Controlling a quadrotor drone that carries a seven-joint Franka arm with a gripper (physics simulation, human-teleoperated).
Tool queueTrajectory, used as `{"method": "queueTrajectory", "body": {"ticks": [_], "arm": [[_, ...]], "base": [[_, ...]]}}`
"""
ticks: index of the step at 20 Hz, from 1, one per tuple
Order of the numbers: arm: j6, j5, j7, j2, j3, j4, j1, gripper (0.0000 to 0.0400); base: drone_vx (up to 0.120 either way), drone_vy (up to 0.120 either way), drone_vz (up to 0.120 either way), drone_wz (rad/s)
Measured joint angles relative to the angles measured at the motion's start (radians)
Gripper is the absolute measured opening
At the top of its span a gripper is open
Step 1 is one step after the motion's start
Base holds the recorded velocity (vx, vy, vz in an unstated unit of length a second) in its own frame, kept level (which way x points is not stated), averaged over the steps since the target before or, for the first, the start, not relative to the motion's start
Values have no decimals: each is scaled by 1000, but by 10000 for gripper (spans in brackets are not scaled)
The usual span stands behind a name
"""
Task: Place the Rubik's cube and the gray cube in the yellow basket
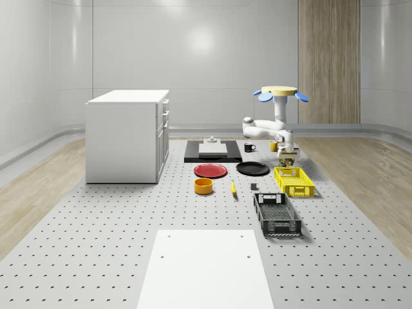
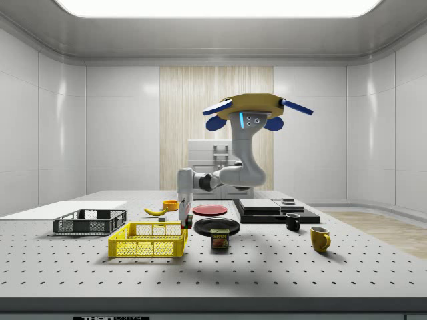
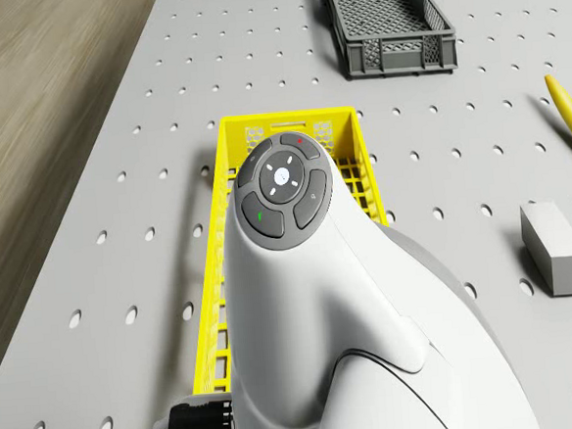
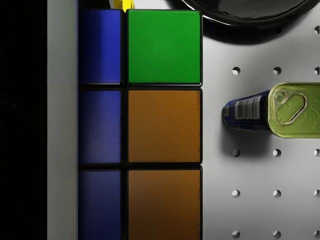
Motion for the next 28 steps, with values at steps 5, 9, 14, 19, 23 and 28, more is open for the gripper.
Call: {"method": "queueTrajectory", "body": {"ticks": [5,9,14,19,23,28], "arm": [[6,3,1,-7,1,0,-1,325],[11,5,1,-12,2,0,-2,325],[17,7,2,-18,2,0,-3,325],[21,9,3,-23,3,1,-3,325],[31,-7,3,-28,-15,3,-5,325],[57,-70,4,-34,-83,13,-13,325]], "base": [[120,0,0,0],[120,0,0,0],[120,0,0,0],[24,0,-88,0],[0,0,-70,0],[0,0,0,0]]}}
